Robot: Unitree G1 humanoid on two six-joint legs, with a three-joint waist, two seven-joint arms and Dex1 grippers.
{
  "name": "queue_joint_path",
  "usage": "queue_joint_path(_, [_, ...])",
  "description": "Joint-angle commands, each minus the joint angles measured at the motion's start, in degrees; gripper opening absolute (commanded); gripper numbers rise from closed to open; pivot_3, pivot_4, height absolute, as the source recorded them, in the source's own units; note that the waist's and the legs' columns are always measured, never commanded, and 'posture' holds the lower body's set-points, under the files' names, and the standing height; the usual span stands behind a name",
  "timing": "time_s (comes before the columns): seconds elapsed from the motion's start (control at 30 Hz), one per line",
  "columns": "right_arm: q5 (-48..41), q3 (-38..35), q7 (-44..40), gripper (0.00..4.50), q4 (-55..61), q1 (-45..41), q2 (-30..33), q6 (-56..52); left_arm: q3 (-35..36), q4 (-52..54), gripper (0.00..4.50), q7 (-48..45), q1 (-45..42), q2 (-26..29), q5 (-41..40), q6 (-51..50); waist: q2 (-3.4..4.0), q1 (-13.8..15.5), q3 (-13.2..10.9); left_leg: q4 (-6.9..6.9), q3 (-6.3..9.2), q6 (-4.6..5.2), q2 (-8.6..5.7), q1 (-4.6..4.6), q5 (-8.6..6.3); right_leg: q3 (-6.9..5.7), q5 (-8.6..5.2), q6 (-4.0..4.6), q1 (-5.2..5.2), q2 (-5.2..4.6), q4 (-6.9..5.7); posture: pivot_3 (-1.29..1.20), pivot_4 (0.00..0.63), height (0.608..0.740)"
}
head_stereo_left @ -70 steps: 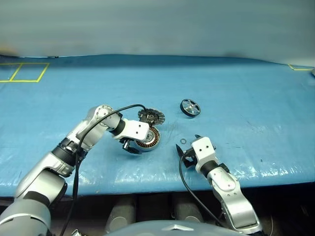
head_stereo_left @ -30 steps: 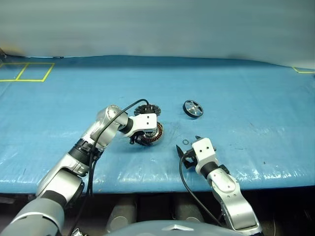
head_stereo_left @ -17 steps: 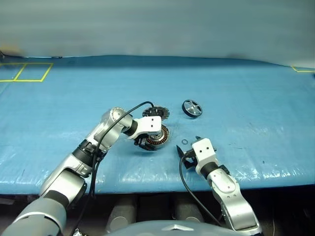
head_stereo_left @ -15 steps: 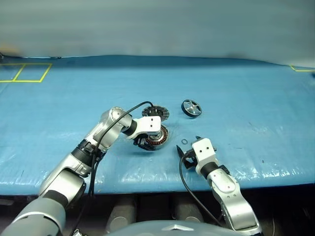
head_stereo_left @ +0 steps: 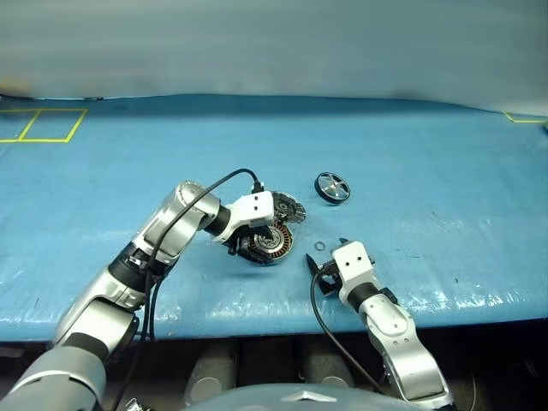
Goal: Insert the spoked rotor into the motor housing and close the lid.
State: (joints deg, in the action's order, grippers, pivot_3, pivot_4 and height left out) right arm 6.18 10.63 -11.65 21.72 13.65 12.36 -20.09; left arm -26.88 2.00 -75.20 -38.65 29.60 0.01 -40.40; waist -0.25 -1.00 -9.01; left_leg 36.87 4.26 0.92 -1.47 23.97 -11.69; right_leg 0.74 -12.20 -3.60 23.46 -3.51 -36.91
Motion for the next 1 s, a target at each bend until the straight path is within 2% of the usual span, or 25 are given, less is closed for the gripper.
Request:
queue_joint_path(0.03, [-0.3,0.0,-0.1,4.50,0.4,-1.1,-0.3,1.4,2.1,2.5,3.07,1.4,0.5,0.5,-2.5,-1.8,-0.02,0.0,0.0,0.01,0.00,0.00,0.00,0.00,0.00,0.00,0.00,0.00,0.00,0.00,0.00,0.00,0.150,0.740])
queue_joint_path(0.2, [-0.4,0.2,-0.6,4.50,0.2,-1.5,-0.1,1.4,5.0,6.9,3.07,0.2,3.5,4.3,-6.8,-0.2,-0.04,-0.3,-0.1,-0.04,0.00,0.00,0.00,0.00,0.00,0.01,0.00,0.01,0.03,0.00,0.00,0.00,0.150,0.740])
queue_joint_path(0.3, [-0.8,-0.1,-0.9,4.50,1.0,-1.2,-0.2,1.8,9.2,8.8,3.07,-0.8,8.4,8.3,-10.0,5.7,-0.01,-0.6,-0.1,-0.21,-0.06,-0.03,0.04,-0.05,0.00,0.05,-0.03,0.08,0.09,-0.01,0.00,0.00,0.150,0.740])
queue_joint_path(0.37, [-1.1,-0.2,-1.2,4.50,1.6,-1.1,-0.2,2.0,13.5,9.0,3.07,0.3,13.0,8.9,-12.4,11.3,-0.01,-0.5,-0.1,-0.38,-0.09,-0.05,0.05,-0.14,0.02,0.06,-0.08,0.16,0.08,-0.03,0.01,0.00,0.150,0.740])
queue_joint_path(0.47, [-2.0,-0.5,-2.0,4.50,2.5,-1.1,-0.1,1.7,21.2,10.0,3.07,4.8,19.5,5.3,-18.2,13.9,-0.01,-0.1,-0.1,-0.49,-0.08,-0.08,0.05,-0.18,0.03,0.04,-0.12,0.22,0.08,-0.06,0.04,0.00,0.150,0.740])
queue_joint_path(0.6, [-3.1,-1.0,-3.6,4.50,2.8,-2.3,0.7,1.0,25.2,13.1,3.07,10.6,27.5,0.9,-21.4,16.3,-0.05,0.3,-0.1,-0.50,-0.09,-0.08,0.01,-0.18,0.03,0.05,-0.12,0.22,0.06,-0.13,0.08,0.00,0.150,0.740])
queue_joint_path(0.8, [-4.7,-2.4,-5.7,4.50,2.2,-4.8,2.3,-0.8,23.5,14.5,3.07,17.6,37.4,-4.1,-19.7,22.3,-0.05,0.3,-0.1,-0.49,-0.14,-0.10,0.04,-0.31,0.04,0.06,-0.11,0.21,-0.02,-0.11,0.04,0.00,0.150,0.740])
queue_joint_path(1.0, [-5.7,-2.5,-7.7,4.50,0.4,-6.2,3.9,-2.9,20.3,12.5,3.07,20.6,41.7,-5.4,-16.7,27.8,-0.05,0.4,-0.1,-0.48,-0.16,-0.11,0.04,-0.30,0.04,0.06,-0.11,0.22,-0.02,-0.10,0.03,0.00,0.150,0.740])
